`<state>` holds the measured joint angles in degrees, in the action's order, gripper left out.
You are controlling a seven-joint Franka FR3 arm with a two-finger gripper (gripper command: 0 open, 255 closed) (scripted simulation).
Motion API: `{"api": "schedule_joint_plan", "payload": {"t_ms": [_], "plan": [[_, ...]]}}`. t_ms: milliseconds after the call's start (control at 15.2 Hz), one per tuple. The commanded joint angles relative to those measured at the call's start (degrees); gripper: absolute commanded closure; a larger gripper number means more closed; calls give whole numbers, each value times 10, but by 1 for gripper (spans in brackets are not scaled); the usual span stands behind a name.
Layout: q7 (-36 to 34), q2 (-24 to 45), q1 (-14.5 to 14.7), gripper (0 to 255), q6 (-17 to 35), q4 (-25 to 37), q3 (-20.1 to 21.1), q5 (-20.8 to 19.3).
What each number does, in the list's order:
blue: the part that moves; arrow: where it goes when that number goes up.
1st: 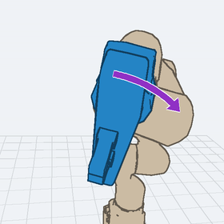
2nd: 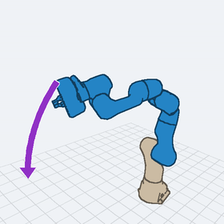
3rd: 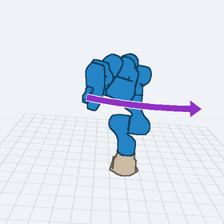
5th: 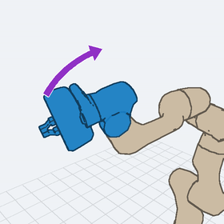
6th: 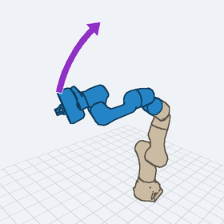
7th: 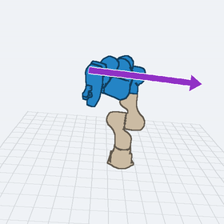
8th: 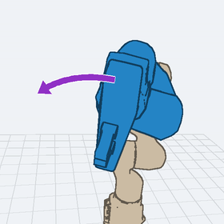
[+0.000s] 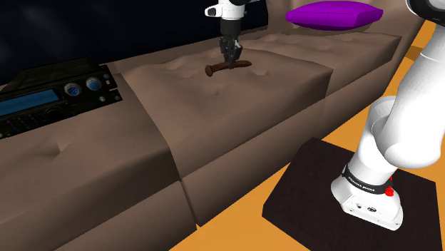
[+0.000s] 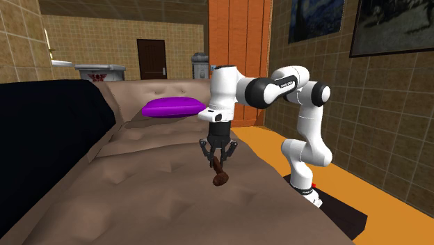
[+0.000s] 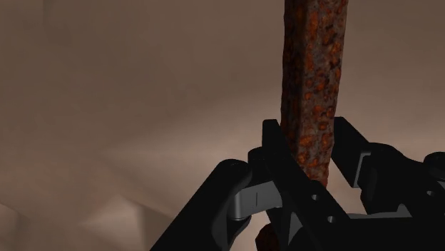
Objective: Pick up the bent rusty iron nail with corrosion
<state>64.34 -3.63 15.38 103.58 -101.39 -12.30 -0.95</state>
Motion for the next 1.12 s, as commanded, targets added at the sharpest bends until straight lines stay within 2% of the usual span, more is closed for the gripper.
{"api": "schedule_joint_plan", "payload": {"t_ms": [0,924,1056], "plan": [[0,1,0,255,-8,9,0,0],[5,28,-1,255,-123,150,-2,7],[5,29,-1,255,-124,152,-2,7]]}}
